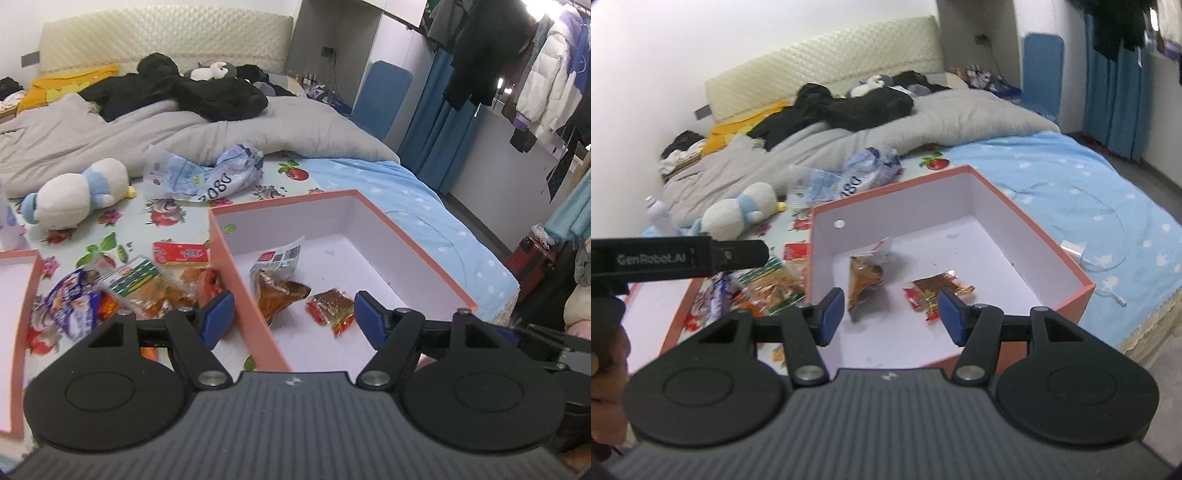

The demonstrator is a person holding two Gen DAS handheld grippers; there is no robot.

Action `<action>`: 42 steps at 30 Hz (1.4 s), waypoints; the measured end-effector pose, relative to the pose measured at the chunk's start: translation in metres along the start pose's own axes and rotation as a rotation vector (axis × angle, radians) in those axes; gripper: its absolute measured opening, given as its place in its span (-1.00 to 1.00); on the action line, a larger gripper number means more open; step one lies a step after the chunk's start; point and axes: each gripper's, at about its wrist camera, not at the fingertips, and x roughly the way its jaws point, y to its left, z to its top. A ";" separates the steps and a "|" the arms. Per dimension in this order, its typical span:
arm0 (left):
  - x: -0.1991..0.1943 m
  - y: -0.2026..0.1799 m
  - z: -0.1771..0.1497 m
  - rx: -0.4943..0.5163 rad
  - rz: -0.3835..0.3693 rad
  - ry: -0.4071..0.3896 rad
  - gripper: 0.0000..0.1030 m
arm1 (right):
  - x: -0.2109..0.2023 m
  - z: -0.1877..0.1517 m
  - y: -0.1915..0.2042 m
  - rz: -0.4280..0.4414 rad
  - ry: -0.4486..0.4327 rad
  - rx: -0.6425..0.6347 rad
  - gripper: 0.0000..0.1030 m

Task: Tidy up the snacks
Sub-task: 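Raise both grippers out of the pink box back over the pile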

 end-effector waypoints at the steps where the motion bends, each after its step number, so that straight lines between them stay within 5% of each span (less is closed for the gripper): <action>1: -0.008 0.002 -0.005 -0.003 0.004 -0.005 0.47 | -0.005 -0.002 0.004 0.002 -0.004 -0.007 0.14; 16: -0.102 0.029 -0.059 -0.058 0.027 -0.078 0.47 | -0.048 -0.036 0.040 0.074 -0.013 -0.020 0.14; 25: -0.142 0.058 -0.087 -0.109 0.140 -0.134 0.50 | -0.048 -0.047 0.062 0.177 -0.011 -0.073 0.14; 34: -0.157 0.088 -0.117 -0.205 0.219 -0.128 0.51 | -0.040 -0.052 0.089 0.301 0.022 -0.147 0.28; 42: -0.153 0.098 -0.130 -0.247 0.237 -0.097 0.53 | -0.034 -0.058 0.094 0.328 0.061 -0.157 0.30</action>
